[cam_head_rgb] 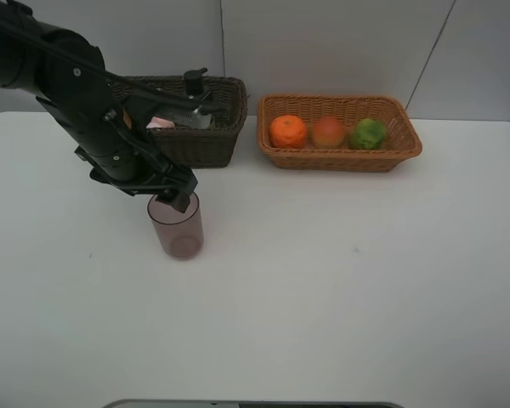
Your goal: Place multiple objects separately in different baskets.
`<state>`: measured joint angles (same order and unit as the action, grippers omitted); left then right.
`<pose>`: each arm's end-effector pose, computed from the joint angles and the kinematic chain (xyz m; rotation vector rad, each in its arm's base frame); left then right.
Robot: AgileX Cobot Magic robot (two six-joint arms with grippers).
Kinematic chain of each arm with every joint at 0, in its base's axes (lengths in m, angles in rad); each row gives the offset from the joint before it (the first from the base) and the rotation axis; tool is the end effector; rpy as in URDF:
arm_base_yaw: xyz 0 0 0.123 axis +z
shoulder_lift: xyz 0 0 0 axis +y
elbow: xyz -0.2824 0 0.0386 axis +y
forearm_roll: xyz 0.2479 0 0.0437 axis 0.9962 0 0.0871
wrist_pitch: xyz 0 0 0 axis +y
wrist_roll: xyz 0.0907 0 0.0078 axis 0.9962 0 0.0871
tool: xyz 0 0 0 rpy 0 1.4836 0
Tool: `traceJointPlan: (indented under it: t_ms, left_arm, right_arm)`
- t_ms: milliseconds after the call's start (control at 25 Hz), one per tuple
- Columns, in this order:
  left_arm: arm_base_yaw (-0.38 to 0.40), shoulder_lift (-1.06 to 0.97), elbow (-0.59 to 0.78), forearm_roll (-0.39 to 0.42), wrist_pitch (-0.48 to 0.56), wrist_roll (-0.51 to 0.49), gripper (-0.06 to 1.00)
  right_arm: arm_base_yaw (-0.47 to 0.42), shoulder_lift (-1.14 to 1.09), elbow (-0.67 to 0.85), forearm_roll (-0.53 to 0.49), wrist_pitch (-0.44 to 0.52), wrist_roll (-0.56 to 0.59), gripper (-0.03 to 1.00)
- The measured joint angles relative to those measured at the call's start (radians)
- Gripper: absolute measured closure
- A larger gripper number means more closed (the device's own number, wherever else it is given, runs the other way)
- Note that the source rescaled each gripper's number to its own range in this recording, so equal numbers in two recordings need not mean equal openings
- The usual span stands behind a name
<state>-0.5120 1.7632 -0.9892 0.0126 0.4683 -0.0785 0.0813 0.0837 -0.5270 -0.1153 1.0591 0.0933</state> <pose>0.2935 -0.1643 0.1674 0.6021 2.6702 -0.1574 0.0060 -0.0087 0.2853 0.0139 2.0938 -0.0340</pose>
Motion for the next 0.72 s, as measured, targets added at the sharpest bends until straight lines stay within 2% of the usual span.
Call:
traceJointPlan:
  t_ms: [720]
  left_arm:
    - [0.01,0.115,0.002,-0.003,-0.065,-0.003,-0.06]
  right_arm:
    - [0.0,0.0,0.0,0.0,0.0,0.0,0.35]
